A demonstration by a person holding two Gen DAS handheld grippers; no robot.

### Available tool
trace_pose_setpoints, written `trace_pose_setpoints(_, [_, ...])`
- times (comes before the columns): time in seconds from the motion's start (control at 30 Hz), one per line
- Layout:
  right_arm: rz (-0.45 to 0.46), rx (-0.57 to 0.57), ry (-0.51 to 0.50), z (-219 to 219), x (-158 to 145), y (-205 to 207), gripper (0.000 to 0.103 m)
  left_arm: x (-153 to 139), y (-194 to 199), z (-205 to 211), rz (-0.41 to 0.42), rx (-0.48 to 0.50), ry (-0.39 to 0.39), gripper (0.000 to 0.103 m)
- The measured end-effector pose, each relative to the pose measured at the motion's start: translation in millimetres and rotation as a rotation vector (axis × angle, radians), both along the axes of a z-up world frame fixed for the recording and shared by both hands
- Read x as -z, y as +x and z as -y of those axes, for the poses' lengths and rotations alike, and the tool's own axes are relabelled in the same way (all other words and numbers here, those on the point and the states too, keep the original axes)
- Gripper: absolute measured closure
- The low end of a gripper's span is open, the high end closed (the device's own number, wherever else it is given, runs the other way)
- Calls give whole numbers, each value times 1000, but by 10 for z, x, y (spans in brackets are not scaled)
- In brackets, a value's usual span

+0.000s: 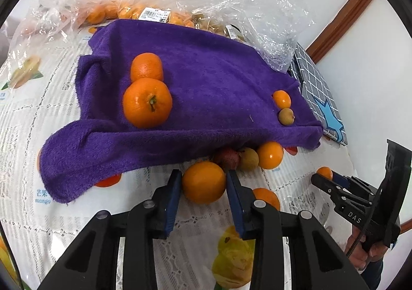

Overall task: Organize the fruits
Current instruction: 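Grasp the medium orange with the left gripper while the right gripper lifts the oval fruit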

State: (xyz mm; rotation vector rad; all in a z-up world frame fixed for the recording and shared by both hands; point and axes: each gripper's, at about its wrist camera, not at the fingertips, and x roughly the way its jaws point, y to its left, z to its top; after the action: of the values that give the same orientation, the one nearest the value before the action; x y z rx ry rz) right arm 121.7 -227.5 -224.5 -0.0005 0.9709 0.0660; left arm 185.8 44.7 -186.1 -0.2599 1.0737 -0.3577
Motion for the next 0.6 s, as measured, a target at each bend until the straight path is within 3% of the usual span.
trace_pose_setpoints(0.6, [26,-25,1,-104,-77,-9,65,-220,-196,-222,59,-37,-24,69])
